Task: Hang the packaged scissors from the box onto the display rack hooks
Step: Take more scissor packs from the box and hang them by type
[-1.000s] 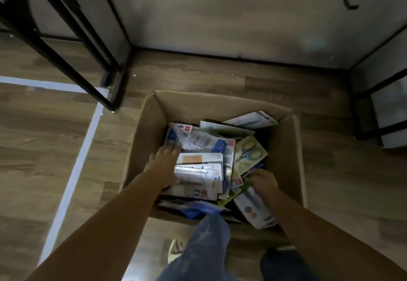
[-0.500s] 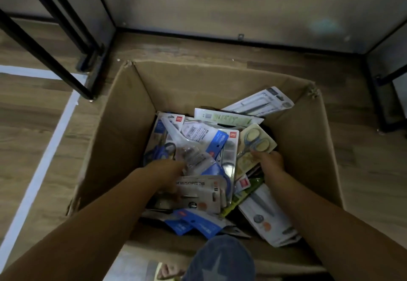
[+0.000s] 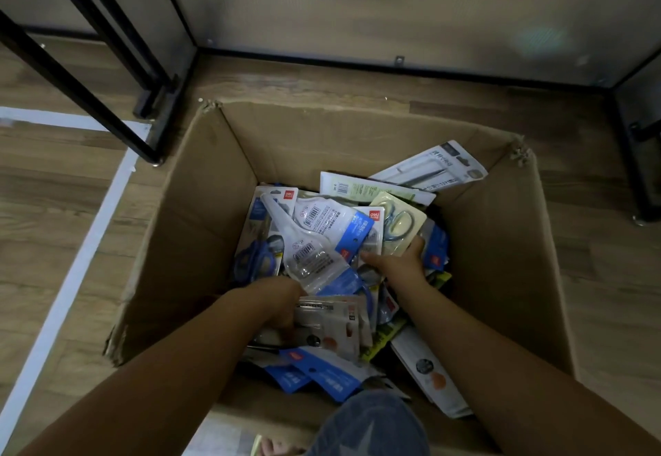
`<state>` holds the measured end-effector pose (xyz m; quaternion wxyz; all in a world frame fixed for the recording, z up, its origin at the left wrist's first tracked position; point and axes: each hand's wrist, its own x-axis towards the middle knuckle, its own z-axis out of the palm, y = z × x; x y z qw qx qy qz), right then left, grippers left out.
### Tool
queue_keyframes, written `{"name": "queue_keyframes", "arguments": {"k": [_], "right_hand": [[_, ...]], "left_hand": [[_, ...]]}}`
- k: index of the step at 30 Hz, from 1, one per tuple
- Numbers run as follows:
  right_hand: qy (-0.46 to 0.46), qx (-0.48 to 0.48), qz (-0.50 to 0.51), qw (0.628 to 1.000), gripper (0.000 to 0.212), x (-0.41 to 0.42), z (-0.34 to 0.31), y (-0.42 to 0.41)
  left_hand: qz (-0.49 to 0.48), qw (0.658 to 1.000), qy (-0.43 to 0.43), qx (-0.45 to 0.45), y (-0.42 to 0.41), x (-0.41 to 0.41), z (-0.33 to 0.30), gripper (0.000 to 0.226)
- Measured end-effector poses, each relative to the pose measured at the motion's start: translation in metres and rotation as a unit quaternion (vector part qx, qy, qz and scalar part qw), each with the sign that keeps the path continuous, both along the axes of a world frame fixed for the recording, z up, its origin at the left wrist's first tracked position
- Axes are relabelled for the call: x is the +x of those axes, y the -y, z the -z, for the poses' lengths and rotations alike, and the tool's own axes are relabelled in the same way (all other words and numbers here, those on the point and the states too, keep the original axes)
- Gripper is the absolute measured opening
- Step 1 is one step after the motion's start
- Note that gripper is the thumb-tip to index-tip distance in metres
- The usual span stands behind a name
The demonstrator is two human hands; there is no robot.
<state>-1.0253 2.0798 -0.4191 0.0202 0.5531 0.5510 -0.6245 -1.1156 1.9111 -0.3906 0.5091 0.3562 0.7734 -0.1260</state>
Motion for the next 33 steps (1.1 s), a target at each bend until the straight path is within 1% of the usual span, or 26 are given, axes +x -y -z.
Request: {"name": "queue_keyframes", "arguments": {"k": [2,3,4,7,10,13,15,18,19,20,22,23,25,27,29,31,33], "right_hand": [[0.002,-0.012,-0.014,1.0,0.112,-0.001,0.003,0.005],[0.011,-0.011,-0.021,1.0,0.114,-0.001,0.004,0.007],[0.018,-0.007,-0.021,1.0,0.112,-0.001,0.005,0.008],[0.017,0.014,-0.001,1.0,0.084,0.003,0.004,0.008],[-0.006,0.043,0.006,0.999,0.063,0.008,-0.01,-0.001],[-0.011,0.119,-0.003,0.993,0.052,0.019,-0.043,-0.015],[0.002,0.163,-0.013,0.987,0.047,0.027,-0.077,-0.021],[0.005,0.19,-0.031,0.981,0.037,0.028,-0.137,-0.027],[0.0,0.199,-0.041,0.979,0.035,0.026,-0.159,-0.028],[-0.008,0.208,-0.049,0.977,0.032,0.024,-0.182,-0.028],[-0.022,0.224,-0.071,0.972,0.026,0.019,-0.229,-0.028],[-0.024,0.234,-0.09,0.968,0.027,0.017,-0.253,-0.028],[-0.026,0.247,-0.116,0.962,0.03,0.016,-0.299,-0.029],[-0.029,0.229,-0.124,0.965,0.032,0.016,-0.346,-0.03],[-0.037,0.223,-0.142,0.964,0.03,0.018,-0.398,-0.032],[-0.068,0.219,-0.139,0.963,0.03,0.021,-0.454,-0.034],[-0.12,0.203,-0.121,0.964,0.041,0.021,-0.514,-0.035]], "left_hand": [[-0.006,1.0,-0.002,-0.002,0.0,0.0,0.0,0.047],[-0.007,1.0,-0.003,-0.002,0.001,-0.001,0.0,0.046],[-0.007,1.0,-0.004,0.001,0.001,-0.001,0.001,0.044],[-0.027,1.0,0.0,0.011,0.003,0.0,-0.002,0.036],[-0.062,0.996,-0.013,0.057,0.007,0.001,-0.015,0.027],[-0.102,0.986,-0.053,0.125,0.01,-0.001,-0.046,0.019],[-0.157,0.966,-0.078,0.188,0.009,-0.004,-0.077,0.013],[-0.277,0.918,-0.093,0.269,0.001,-0.007,-0.133,0.016],[-0.343,0.889,-0.086,0.291,-0.002,-0.008,-0.151,0.01],[-0.416,0.852,-0.072,0.309,-0.006,-0.009,-0.171,0.008],[-0.531,0.778,-0.054,0.332,-0.012,-0.012,-0.208,0.027],[-0.566,0.75,-0.045,0.339,-0.015,-0.014,-0.228,0.028],[-0.613,0.709,-0.029,0.347,-0.021,-0.017,-0.27,0.025],[-0.639,0.678,-0.016,0.364,-0.024,-0.018,-0.316,0.027],[-0.659,0.645,-0.006,0.386,-0.024,-0.019,-0.363,0.028],[-0.685,0.604,0.019,0.406,-0.022,-0.018,-0.416,0.028],[-0.707,0.558,0.044,0.432,-0.017,-0.015,-0.469,0.029]]}}
